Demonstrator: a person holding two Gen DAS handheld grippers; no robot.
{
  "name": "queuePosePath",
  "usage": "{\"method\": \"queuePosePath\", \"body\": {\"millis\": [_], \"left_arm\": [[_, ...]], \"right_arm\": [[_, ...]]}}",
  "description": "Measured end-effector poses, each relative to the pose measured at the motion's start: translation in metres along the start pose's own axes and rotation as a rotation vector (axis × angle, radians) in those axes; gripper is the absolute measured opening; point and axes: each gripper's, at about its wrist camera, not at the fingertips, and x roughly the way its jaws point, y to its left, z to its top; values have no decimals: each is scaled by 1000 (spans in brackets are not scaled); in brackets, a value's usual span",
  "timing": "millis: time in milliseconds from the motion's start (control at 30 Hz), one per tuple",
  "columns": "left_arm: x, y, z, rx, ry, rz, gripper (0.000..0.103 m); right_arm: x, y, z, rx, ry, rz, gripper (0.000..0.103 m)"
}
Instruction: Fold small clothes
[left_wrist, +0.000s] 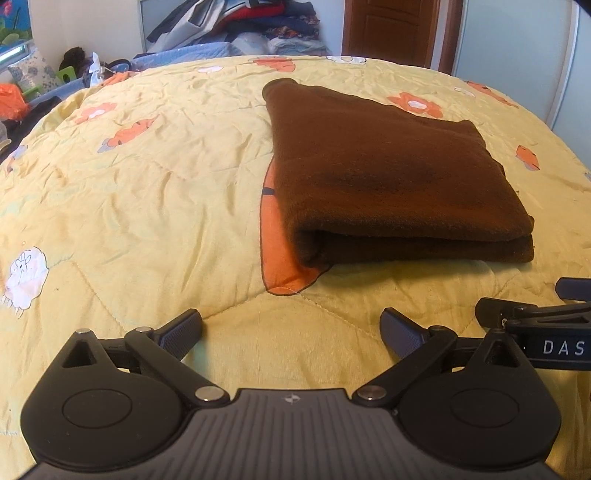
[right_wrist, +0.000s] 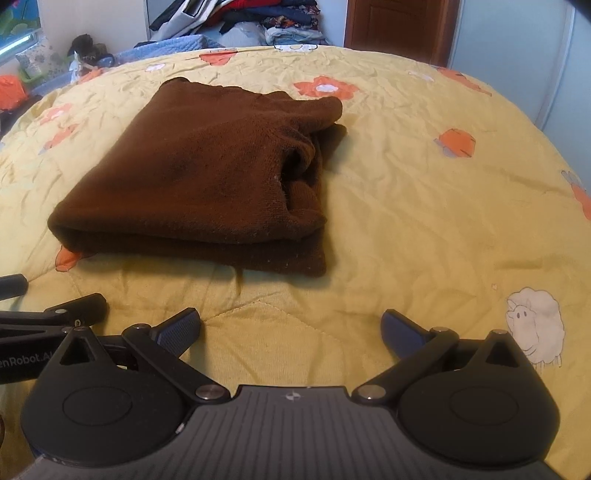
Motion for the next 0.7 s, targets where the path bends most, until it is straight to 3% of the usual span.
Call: {"method": "queuePosePath", "body": {"millis": [400, 700], "left_arm": [[2, -1, 6, -4, 28, 7, 103], [3, -3, 1, -16, -35, 21, 103]], "right_arm": [[2, -1, 0, 0, 0, 0, 103], [3, 0, 5, 2, 28, -2, 103]]}}
